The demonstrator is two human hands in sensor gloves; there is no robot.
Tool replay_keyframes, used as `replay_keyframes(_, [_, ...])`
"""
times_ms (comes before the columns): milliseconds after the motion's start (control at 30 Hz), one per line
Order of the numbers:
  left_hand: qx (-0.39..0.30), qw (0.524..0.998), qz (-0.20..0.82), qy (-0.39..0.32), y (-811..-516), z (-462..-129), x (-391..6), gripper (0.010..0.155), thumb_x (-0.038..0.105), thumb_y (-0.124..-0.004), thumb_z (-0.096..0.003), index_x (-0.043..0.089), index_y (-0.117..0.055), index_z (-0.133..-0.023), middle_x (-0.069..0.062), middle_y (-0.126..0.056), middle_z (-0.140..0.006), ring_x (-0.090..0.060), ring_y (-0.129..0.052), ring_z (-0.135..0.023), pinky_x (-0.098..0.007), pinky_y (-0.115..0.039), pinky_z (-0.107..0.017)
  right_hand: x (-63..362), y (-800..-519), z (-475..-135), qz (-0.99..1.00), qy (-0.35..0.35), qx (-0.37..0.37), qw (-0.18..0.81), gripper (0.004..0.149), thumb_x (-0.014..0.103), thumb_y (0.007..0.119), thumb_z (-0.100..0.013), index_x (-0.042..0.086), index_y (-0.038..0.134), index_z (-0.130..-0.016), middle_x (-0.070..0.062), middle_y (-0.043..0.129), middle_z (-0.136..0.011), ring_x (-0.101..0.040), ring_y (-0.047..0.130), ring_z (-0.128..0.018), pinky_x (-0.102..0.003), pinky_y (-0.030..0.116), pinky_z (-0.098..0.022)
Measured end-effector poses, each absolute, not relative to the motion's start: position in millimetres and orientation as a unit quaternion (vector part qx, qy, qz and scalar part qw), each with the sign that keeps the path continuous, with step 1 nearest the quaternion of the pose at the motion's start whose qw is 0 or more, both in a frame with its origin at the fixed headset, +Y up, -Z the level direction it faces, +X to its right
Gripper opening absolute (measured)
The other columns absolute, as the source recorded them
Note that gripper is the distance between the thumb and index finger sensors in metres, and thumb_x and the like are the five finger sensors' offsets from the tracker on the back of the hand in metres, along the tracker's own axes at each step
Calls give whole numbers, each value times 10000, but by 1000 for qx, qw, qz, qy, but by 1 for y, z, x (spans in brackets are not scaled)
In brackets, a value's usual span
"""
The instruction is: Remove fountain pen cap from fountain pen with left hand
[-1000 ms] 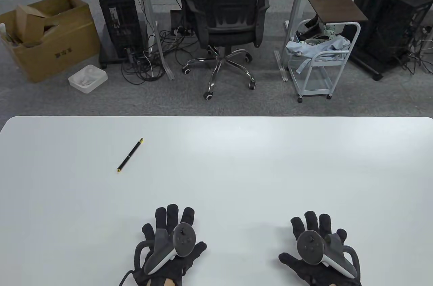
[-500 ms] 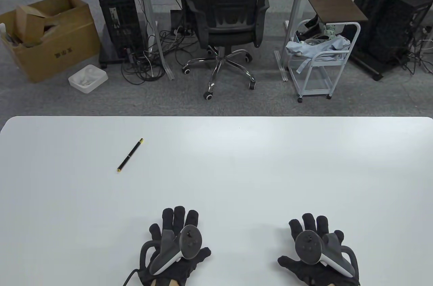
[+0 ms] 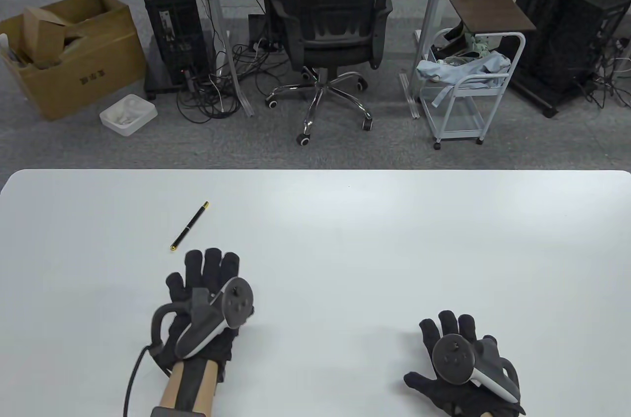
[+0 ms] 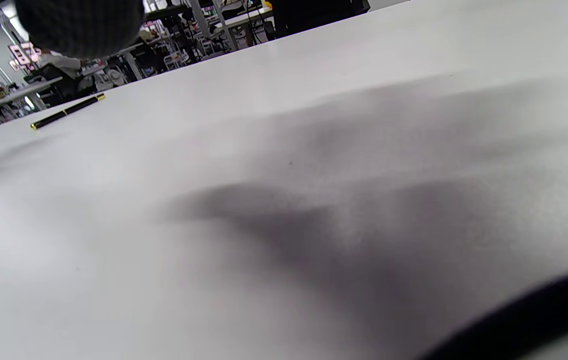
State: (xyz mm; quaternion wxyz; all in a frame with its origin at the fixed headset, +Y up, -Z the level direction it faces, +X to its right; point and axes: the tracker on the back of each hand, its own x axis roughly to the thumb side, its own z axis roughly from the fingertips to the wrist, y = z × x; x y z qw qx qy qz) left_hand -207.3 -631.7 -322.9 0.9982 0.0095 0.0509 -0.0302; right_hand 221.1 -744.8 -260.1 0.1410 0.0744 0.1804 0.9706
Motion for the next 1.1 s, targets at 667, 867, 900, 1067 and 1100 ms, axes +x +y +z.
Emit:
replay_keyframes(667, [-39,970,5,242,-734,-500,-319,519,403,-881,-429,350,-779,-935,55,-805,-1029,-268,-758,-936,-541,-590,-732,222,-749,-259,956,210,113,171,894,616,578,-483,210,-12,-1018,-176,-175,-1028,-504,-152,-894,-754,29,-561])
replay_keyframes(867, [-61,966,-13,250,-759,-523,-317,493,405,-882,-427,327,-817,-910,27,-851,-990,-283,-796,-878,-559,-594,-725,224,-751,-260,950,218,108,193,889,605,571,-488,205,-27,-1010,-175,-210,-1004,-503,-168,-885,-754,18,-561])
replay_keyframes(900, [-66,966,-20,249,-762,-525,-316,491,401,-882,-427,318,-822,-907,18,-855,-985,-288,-800,-869,-564,-594,-724,224,-751,-260,949,220,111,196,887,602,569,-489,202,-26,-1011,-178,-209,-1003,-505,-168,-883,-753,17,-560])
replay_keyframes(1067, [-96,965,-33,240,-773,-532,-307,419,354,-860,-460,263,-829,-868,-1,-892,-899,-290,-844,-796,-583,-622,-707,216,-745,-256,951,195,137,198,866,578,568,-493,194,0,-1022,-183,-191,-1011,-505,-151,-892,-753,29,-564])
replay_keyframes(1100, [-97,964,-38,245,-773,-532,-306,414,352,-863,-455,259,-840,-857,0,-903,-881,-286,-861,-777,-586,-634,-704,215,-744,-255,950,190,142,202,849,560,567,-499,190,13,-1025,-185,-182,-1015,-504,-148,-895,-753,32,-566])
